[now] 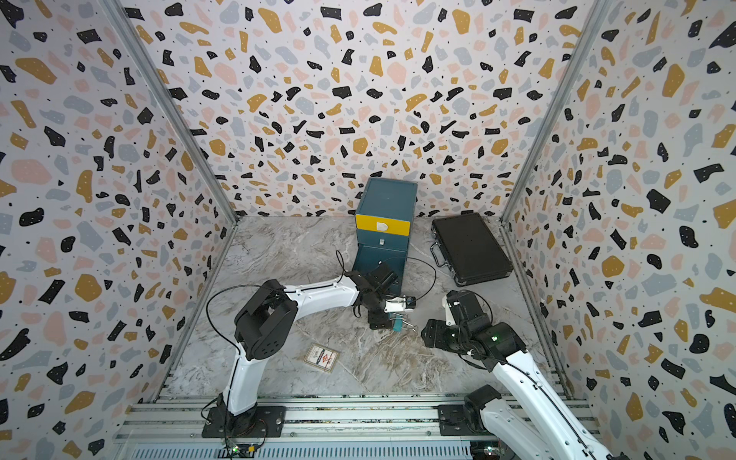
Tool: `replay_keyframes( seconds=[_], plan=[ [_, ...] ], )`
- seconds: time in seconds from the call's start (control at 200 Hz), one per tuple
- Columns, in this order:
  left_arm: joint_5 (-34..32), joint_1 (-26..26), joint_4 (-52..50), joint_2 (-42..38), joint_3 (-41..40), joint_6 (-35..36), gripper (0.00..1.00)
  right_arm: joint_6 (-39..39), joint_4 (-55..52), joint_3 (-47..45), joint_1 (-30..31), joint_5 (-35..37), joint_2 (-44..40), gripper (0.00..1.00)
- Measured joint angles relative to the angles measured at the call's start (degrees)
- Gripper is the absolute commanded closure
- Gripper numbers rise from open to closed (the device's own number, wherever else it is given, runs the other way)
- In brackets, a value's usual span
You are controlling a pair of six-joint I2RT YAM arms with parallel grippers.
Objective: Put the binder clips in the drawer according to color
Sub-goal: Pick up the binder clip at the center of the board.
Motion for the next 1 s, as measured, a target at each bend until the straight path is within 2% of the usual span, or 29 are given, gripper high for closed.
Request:
replay_keyframes(
  seconds=[0.11, 0.365, 0.661, 0.796, 1.001],
  plan=[
    [0.5, 0.0, -0.4, 0.6, 0.0, -0.2, 0.36, 0.0, 0.0, -0.1, 0.0, 0.0, 0.0, 0.29],
    [1.4, 0.0, -0.3, 0.6, 0.0, -1.6, 0.66, 0.0, 0.0, -1.1, 0.0, 0.0, 0.0, 0.3],
    [1.0, 0.0, 0.9, -3.4, -3.4, -6.0, 0.83, -0.2, 1.3, -2.4, 0.0, -0.5, 0.7, 0.33],
    [0.4, 0.4, 2.3, -9.1, -5.9, -12.2, 0.87, -0.7, 3.4, -2.5, 0.0, -1.0, 4.2, 0.35],
    [-1.5, 3.7, 4.6, -16.1, -4.6, -29.2, 0.88, -0.6, 6.9, -2.4, 0.0, -1.0, 9.1, 0.37]
  ],
)
